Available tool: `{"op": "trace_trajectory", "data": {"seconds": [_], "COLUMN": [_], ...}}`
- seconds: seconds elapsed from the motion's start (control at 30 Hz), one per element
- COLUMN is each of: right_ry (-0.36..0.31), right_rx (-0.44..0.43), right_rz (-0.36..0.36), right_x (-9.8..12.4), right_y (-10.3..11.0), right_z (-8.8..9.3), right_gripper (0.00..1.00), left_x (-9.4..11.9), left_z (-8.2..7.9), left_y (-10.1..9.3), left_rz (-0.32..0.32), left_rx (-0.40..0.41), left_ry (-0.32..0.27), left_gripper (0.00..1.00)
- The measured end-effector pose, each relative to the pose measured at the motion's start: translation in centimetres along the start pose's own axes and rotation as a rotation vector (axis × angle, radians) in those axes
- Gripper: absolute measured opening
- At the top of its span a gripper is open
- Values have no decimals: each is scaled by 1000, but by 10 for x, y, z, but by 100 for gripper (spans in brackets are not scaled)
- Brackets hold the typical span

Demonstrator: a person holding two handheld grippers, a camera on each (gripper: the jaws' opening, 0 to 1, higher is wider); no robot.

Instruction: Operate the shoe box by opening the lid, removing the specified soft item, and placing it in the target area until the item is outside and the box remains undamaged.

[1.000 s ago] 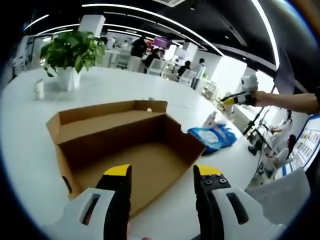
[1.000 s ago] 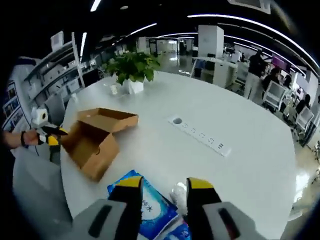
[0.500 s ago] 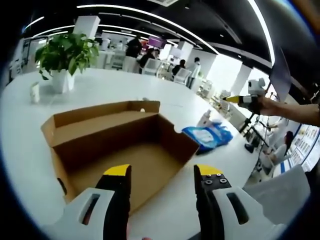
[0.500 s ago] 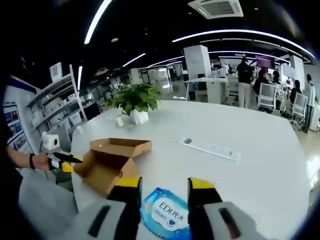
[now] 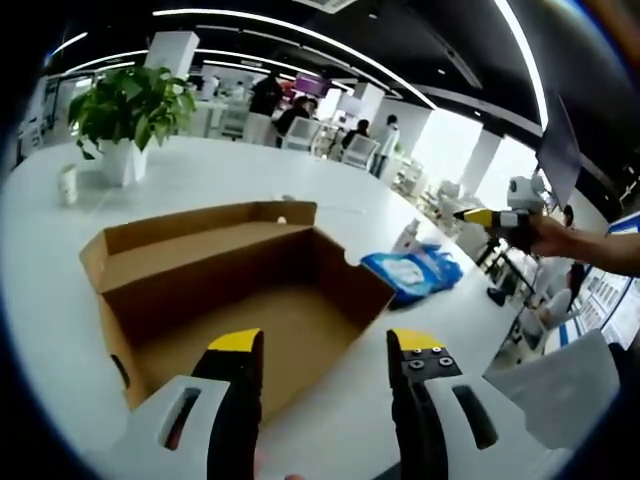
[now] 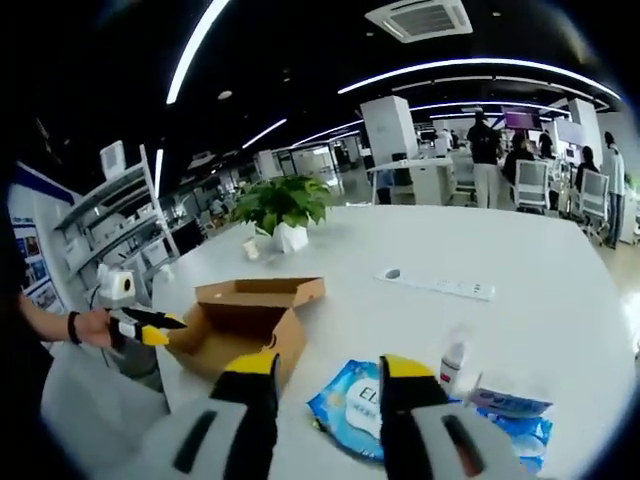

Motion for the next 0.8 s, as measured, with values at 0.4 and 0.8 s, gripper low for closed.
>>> {"op": "trace_trajectory", "data": {"seconds": [0.4, 0.8], "right_ry": [-52, -44], "right_rx": [-24, -41], "right_rz": [-21, -79], "right_x": [-1, -29], "right_y": [31, 64], "right_z": [16, 42], "right_gripper": [40, 40], "left_x": [-3, -3], "left_z": [1, 3], "left_y": [0, -1], "left_rz": [8, 9], "left_rx": [7, 21], "left_ry": [6, 10], "left_gripper": [50, 50]}}
Point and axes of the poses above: the point that each gripper's makers call its tool centre point, and the gripper's own axes: x roughly backward along the fingers, y roughly to its left, z roughly out of its underside, the point moved 4 cm from there along x, roughly backward along the fingers, and after that the axes turned 14 degrees about -z, right-handed, at the moved point
